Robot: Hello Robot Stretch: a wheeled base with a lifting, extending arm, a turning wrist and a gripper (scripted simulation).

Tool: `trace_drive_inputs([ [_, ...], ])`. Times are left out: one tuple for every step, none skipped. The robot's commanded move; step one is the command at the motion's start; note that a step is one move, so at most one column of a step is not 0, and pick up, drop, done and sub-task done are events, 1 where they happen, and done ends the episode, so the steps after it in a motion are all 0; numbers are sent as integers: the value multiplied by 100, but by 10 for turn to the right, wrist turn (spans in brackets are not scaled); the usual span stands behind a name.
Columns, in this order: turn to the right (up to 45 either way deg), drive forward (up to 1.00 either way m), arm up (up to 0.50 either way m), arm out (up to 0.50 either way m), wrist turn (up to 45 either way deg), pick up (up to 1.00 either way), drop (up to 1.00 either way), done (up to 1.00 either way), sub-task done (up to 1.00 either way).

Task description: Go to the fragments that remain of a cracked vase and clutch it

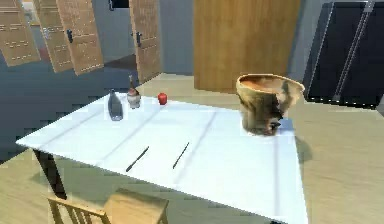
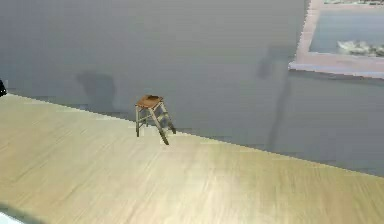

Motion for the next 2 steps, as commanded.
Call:
trace_drive_inputs([
  [-450,0,0,0,0,0,0,0,0],
  [-210,0,0,0,0,0,0,0,0],
])
